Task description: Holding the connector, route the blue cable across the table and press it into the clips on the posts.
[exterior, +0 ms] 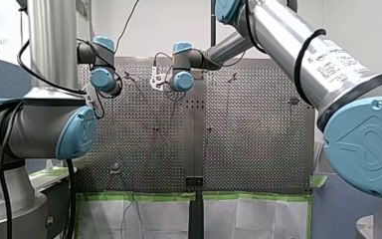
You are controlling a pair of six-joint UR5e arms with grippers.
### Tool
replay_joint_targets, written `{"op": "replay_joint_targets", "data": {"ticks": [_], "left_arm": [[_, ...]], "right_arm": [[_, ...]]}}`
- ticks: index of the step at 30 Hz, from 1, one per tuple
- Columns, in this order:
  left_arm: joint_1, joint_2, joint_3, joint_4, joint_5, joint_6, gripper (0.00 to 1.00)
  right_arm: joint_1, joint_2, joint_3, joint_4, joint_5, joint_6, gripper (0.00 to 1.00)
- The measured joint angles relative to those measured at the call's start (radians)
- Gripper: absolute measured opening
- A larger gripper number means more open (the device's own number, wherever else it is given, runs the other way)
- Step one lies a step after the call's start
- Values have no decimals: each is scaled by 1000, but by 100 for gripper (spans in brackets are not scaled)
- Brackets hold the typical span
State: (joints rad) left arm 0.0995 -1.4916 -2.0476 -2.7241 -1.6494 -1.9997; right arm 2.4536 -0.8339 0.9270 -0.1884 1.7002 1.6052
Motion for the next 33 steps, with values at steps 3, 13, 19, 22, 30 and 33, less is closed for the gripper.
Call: {"op": "replay_joint_targets", "data": {"ticks": [3,13,19,22,30,33], "left_arm": [[-6,28,-2,-23,10,25,100],[-35,111,-3,-37,78,119,100],[-56,118,-2,-35,85,171,100],[-66,118,3,-30,85,197,100],[-103,97,44,-25,80,268,100],[-121,74,65,-25,66,293,100]], "right_arm": [[0,0,0,-1,-1,-2,0],[0,0,-1,-4,-2,-3,0],[0,0,-1,-5,-2,-3,0],[0,0,-1,-5,-2,-3,0],[-3,0,-1,-5,-2,-3,0],[-3,0,-1,-5,-2,-3,0]]}}
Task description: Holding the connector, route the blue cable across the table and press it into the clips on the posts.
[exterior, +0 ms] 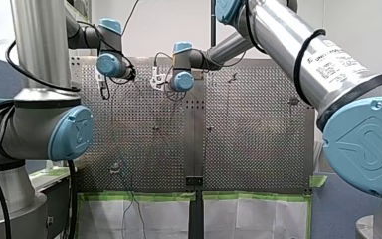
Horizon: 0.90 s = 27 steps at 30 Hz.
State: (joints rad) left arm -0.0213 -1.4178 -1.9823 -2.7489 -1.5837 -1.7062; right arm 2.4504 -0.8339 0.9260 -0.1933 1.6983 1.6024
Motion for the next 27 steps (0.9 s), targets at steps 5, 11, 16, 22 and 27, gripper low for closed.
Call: {"op": "replay_joint_targets", "data": {"ticks": [5,11,16,22,27], "left_arm": [[-22,-34,29,19,-32,41,100],[-35,-74,68,26,-65,70,100],[-42,-105,84,32,-73,77,100],[-46,-152,103,45,-81,83,100],[-50,-183,125,56,-91,86,100]], "right_arm": [[-2,0,0,0,-2,0,0],[-5,0,0,1,-3,-1,0],[-7,0,0,1,-3,-1,0],[-8,0,0,1,-4,-1,0],[-8,0,0,1,-4,-2,0]]}}
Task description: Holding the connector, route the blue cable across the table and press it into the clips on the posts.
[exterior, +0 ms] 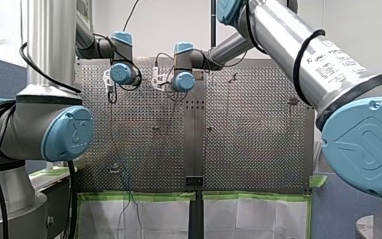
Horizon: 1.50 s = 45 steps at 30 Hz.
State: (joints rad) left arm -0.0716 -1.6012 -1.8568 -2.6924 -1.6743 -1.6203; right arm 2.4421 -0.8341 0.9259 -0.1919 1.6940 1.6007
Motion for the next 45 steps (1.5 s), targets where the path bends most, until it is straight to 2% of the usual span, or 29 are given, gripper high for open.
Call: {"op": "replay_joint_targets", "data": {"ticks": [6,11,20,21,22,23,24,25,26,28,29,30,40,45], "left_arm": [[-1,-13,30,12,-6,-3,100],[-4,-44,62,-5,-7,3,100],[0,-88,76,7,-25,3,100],[0,-89,76,8,-25,3,91],[0,-89,76,8,-25,2,73],[0,-89,76,9,-26,1,73],[0,-89,76,9,-27,-1,60],[0,-89,76,9,-28,-4,39],[0,-89,76,9,-30,-8,39],[-1,-89,76,9,-36,-15,14],[-1,-89,76,9,-41,-19,14],[-2,-89,76,9,-45,-22,0],[-11,-89,71,-25,-81,-29,0],[-18,-83,41,-45,-94,-19,0]], "right_arm": [[0,0,0,0,0,0,0],[1,0,0,0,-1,0,0],[0,0,0,2,-2,0,0],[0,0,0,2,-2,0,0],[0,0,0,1,-2,0,0],[0,0,0,2,-2,0,0],[0,0,0,2,-2,0,0],[0,0,0,2,-2,0,0],[0,0,0,2,-2,0,0],[0,0,0,2,-2,1,0],[0,0,0,2,-2,1,0],[0,0,0,2,-2,1,0],[0,0,1,10,0,0,0],[0,0,1,31,1,0,0]]}}
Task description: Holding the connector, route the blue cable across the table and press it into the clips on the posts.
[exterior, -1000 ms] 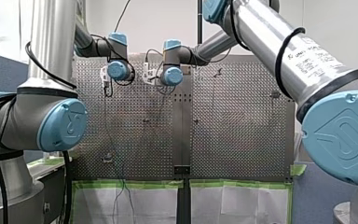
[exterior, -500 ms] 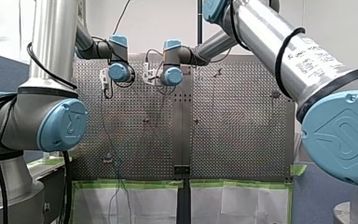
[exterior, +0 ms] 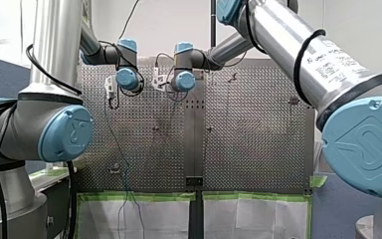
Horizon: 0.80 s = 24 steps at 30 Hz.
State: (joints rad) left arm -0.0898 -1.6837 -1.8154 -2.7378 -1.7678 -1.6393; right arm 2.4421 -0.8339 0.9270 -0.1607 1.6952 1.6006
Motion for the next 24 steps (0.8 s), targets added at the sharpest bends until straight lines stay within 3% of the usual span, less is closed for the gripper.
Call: {"op": "replay_joint_targets", "data": {"ticks": [12,24], "left_arm": [[-8,50,-109,75,-2,-23,0],[-15,11,-211,176,-14,-49,0]], "right_arm": [[0,-1,59,63,15,-3,0],[2,-5,125,84,20,-9,0]]}}
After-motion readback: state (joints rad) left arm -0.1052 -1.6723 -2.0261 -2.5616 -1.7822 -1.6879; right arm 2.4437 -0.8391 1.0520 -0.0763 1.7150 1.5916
